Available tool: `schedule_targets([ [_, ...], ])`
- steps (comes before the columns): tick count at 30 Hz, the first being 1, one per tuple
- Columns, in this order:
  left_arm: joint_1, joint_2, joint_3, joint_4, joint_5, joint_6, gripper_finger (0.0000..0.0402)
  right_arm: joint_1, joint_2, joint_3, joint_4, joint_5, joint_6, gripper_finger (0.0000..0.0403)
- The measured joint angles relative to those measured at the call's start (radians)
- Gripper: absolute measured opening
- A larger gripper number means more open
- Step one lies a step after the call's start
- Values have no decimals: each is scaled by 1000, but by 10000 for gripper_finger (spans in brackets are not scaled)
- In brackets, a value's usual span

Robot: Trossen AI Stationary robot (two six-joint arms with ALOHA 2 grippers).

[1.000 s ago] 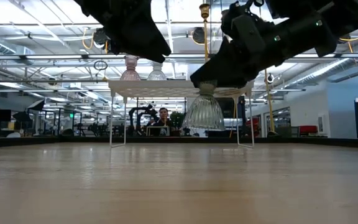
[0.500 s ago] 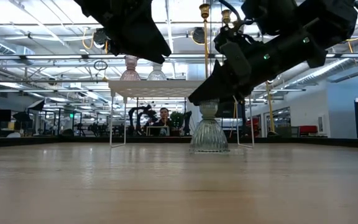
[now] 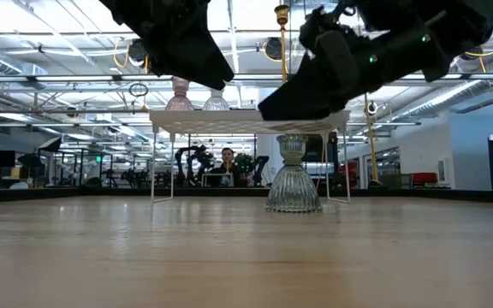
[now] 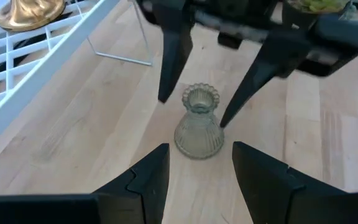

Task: Pick & Place candle stick holders
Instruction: Put the green glass candle holder on the shelf

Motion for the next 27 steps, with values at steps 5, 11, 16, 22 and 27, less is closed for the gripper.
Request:
schedule_targets([
  [5, 0, 67, 0, 49, -34, -28, 182, 22, -113, -1, -18, 1, -37, 248],
  [11, 6, 237, 1, 300, -29, -41, 182, 86, -325, -1, -296, -24, -45, 243],
  [16, 21, 374, 0, 519, -45, -46, 182, 134, -442, -13, -463, -24, 19, 243],
  [22, 51, 463, 0, 656, -56, -72, 182, 175, -492, -98, -399, -25, 45, 242],
  [27, 73, 508, 1, 756, -81, -27, 182, 182, -499, -198, -276, -24, 46, 242],
])
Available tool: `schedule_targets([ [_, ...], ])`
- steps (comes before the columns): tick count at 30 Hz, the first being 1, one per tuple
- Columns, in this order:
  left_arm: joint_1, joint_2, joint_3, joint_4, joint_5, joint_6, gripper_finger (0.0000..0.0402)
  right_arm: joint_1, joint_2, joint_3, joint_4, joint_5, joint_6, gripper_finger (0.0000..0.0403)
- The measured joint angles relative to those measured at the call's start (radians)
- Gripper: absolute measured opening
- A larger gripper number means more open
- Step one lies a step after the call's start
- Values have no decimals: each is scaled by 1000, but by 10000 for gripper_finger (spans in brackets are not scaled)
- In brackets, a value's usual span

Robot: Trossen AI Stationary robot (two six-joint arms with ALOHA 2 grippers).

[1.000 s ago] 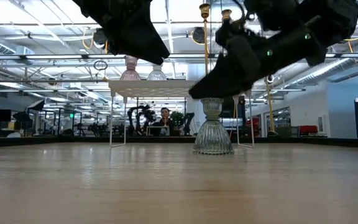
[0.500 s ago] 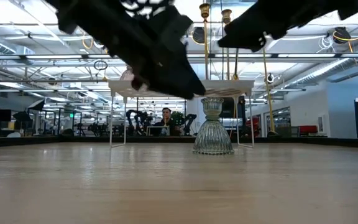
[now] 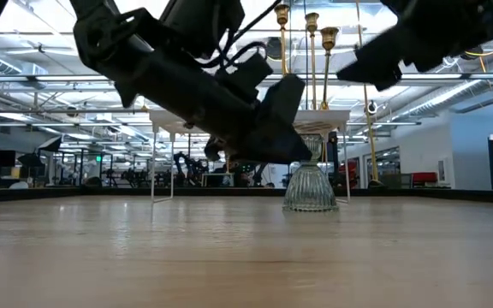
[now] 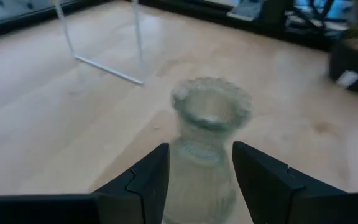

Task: Pick & Place candle stick holders
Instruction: Put the green glass candle holder on the shelf

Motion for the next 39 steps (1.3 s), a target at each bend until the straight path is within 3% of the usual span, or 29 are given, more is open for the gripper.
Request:
schedule_targets([
  [10, 19, 3, 0, 78, -4, 175, 182, -8, 7, -169, 82, 30, 164, 242],
  [14, 37, 2, 0, 80, 52, 193, 182, -31, 50, -215, 161, 111, 195, 242],
  [21, 81, 2, 0, 76, 161, 147, 185, -78, 186, -215, 274, 104, 209, 242],
  [33, 101, 2, 0, 130, 200, 219, 256, -107, 260, -214, 357, 102, 235, 242],
  [39, 104, 2, 0, 123, 201, 247, 212, -98, 258, -214, 357, 60, 236, 242],
])
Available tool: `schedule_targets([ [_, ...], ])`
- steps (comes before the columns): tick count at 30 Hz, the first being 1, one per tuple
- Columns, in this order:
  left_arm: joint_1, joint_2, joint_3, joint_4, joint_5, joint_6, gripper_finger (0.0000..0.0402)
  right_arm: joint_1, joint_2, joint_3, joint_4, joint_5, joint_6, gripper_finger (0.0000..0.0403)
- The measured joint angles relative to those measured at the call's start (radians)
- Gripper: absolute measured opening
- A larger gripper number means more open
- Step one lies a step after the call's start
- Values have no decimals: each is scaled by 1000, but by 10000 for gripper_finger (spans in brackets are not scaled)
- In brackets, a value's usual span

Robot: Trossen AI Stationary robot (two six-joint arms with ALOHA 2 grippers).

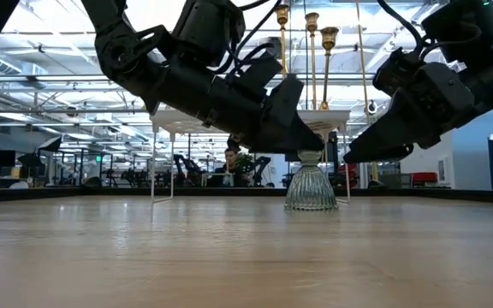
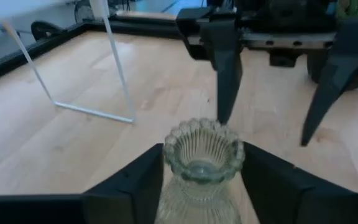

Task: Pick & Place candle stick holders
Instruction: Put the green glass candle holder on the shelf

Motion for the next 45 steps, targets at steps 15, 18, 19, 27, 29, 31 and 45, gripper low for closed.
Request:
schedule_targets([
  [15, -9, 0, 0, 12, 3, -23, 160, 0, 0, 0, -1, -35, 52, 242],
  [18, -20, 0, 0, 9, 3, -26, 163, 0, 0, 0, -1, -34, 52, 242],
  [19, -24, 0, 0, 9, 3, -31, 160, 0, 0, 0, -1, -34, 52, 242],
  [27, -55, -32, 0, -17, -57, -48, 146, 0, 0, 0, -4, -34, 52, 242],
  [29, -69, -53, 0, -60, -117, -41, 153, 0, 0, 0, -9, -34, 53, 242],
  [31, -86, -74, -1, -92, -169, -14, 156, 0, 0, 0, -14, -34, 53, 242],
  [45, -175, -356, -1, -287, -475, 98, 152, 0, -1, 0, -1, -33, 54, 242],
])
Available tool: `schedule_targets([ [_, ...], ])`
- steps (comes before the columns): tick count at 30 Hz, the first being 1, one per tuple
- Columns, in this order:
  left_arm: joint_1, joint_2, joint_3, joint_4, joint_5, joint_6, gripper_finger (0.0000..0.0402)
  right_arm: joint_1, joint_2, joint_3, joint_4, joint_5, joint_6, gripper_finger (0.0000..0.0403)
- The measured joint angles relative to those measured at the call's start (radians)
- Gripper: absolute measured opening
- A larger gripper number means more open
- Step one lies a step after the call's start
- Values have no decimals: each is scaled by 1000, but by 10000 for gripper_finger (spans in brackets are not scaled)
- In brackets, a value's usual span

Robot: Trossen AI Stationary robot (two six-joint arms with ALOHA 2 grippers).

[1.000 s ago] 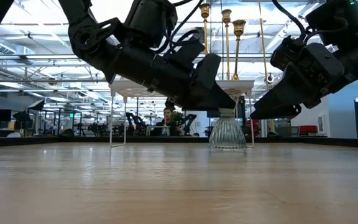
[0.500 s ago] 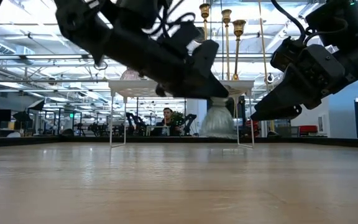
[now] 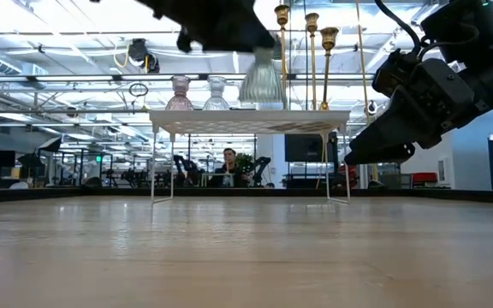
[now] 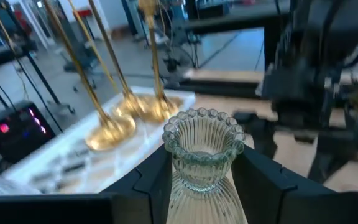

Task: Pick & Place candle stick holders
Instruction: Put the green glass candle holder on the shelf

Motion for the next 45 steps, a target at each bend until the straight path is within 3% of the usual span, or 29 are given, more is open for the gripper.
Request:
schedule_targets([
  [10, 85, -108, 1, 12, -18, 127, 153, 0, 0, 0, 1, 0, 0, 242],
  [16, 203, -90, 1, 8, 119, 65, 154, 0, 0, 0, 2, 0, 0, 242],
  [35, 315, -90, 0, -75, 116, 7, 154, 0, 0, 0, 1, 0, -1, 242],
  [40, 332, -90, 0, -83, 191, -5, 155, 0, 0, 0, 1, 0, -1, 242],
  [45, 335, -76, 1, -84, 182, -20, 173, 0, 0, 0, 4, 0, -1, 242],
])
